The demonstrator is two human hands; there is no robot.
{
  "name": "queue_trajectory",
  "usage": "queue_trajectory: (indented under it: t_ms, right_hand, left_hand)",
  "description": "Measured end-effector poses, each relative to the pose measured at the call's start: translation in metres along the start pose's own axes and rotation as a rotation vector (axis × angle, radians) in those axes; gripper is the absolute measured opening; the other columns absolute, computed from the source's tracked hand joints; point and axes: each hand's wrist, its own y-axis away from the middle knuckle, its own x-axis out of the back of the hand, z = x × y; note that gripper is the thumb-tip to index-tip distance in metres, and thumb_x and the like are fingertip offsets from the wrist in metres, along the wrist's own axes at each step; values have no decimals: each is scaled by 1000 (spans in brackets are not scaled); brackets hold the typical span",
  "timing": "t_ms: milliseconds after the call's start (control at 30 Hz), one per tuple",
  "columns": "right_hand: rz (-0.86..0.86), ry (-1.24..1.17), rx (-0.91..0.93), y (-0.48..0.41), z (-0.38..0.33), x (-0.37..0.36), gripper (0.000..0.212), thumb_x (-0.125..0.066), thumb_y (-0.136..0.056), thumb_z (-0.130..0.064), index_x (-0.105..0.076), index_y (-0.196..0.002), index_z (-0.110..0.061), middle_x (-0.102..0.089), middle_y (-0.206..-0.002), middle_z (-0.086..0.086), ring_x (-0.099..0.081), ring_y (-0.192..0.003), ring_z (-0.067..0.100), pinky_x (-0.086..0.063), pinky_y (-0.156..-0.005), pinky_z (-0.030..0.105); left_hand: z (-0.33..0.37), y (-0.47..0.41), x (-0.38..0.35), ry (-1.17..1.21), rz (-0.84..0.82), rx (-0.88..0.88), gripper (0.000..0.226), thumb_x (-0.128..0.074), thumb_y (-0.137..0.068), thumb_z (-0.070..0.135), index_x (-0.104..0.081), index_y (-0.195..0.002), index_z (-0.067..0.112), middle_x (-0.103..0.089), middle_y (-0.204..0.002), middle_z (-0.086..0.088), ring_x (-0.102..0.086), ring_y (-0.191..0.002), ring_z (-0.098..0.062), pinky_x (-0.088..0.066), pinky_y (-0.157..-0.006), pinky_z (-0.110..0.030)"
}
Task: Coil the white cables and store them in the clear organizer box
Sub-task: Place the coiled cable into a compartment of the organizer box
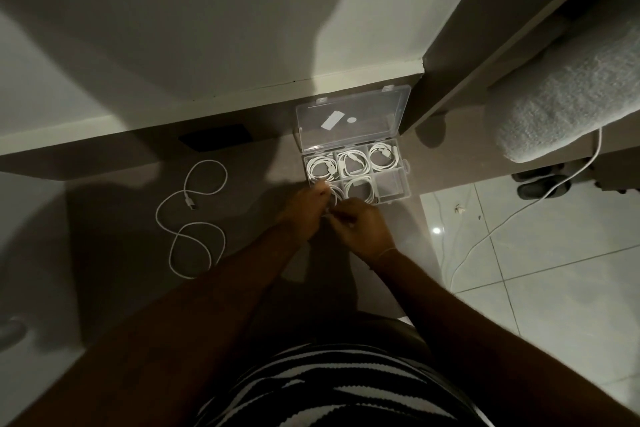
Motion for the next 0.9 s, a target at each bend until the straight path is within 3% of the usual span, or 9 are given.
queue_trajectory:
  t_ms: [100, 200, 333, 400, 567, 667, 733, 800, 900]
  right_hand:
    - [-50, 224, 222, 4, 6, -6, 21, -76, -95, -22, -81, -111, -11, -77, -114, 13, -74, -94, 35, -61, -79, 45]
    - [21, 379, 371, -2, 6, -14, 17, -85, -86, -15, -82, -100, -5, -79, -109, 15, -72, -92, 40, -60, -74, 43]
    - [14, 354, 309, -9, -2, -17, 23, -89, -82, -11, -82, -102, -3, -78, -115, 20, -77, -90, 43, -64, -66, 46]
    - [3, 338, 271, -9, -5, -18, 23, -87, -84, -12, -82, -106, -3, -77, -119, 20, -78, -94, 43, -65, -67, 48]
    - [48, 295, 203, -13, -8, -19, 21, -86, -85, -7, -80, -103, 1, -77, -106, 23, -77, -92, 42, -62, -69, 42]
    - [61, 368, 272, -14, -7, -20, 17, -88, -82, -4, -81, -96, 1, -77, -95, 21, -75, -85, 40, -62, -69, 42]
    - [79, 445, 269, -15, -5, -15, 9, -83, -88, -13, -81, -89, -5, -77, -88, 14, -73, -85, 37, -60, -72, 43]
    - [59, 485, 237, -16, -2, -10, 15, -77, -93, -23, -82, -88, -9, -76, -89, 10, -71, -88, 35, -57, -78, 44]
    - [-23, 439, 280, -15, 8, -2, 16, -74, -94, -22, -81, -92, -8, -74, -93, 13, -69, -89, 37, -56, -80, 45]
  left_hand:
    - [-9, 4, 1, 26, -17, -58, 52, -67, -92, 14, -55, -143, 10, -53, -144, -13, -57, -122, -32, -48, -99, -38]
    - [-14, 7, 2, 40, -35, -106, 42, -66, -93, 15, -64, -135, 11, -60, -135, -12, -60, -119, -31, -44, -94, -34]
    - [-21, 18, 13, 254, 50, -165, 38, -62, -91, -2, -72, -127, 6, -72, -124, -18, -67, -113, -36, -49, -95, -33]
    - [-26, 23, 16, 324, 71, -161, 40, -62, -89, -4, -73, -126, 7, -75, -121, -17, -70, -110, -33, -55, -98, -40]
    - [-28, 36, 12, 475, 192, -234, 37, -71, -84, -10, -77, -119, 2, -73, -130, -15, -73, -113, -27, -58, -99, -37]
    - [-28, 36, 10, 464, 194, -234, 25, -76, -87, -3, -80, -111, 1, -74, -127, -16, -74, -110, -27, -58, -98, -37]
    - [-28, 32, 11, 395, 168, -214, 18, -77, -90, 4, -81, -108, 1, -76, -122, -16, -73, -108, -29, -57, -97, -40]
    - [-26, 28, 13, 364, 134, -199, 16, -76, -92, 8, -82, -105, 2, -77, -115, -15, -73, -104, -29, -57, -93, -41]
    - [-21, 22, 17, 343, 81, -175, 14, -76, -92, 11, -82, -99, 0, -75, -106, -16, -70, -96, -30, -55, -87, -44]
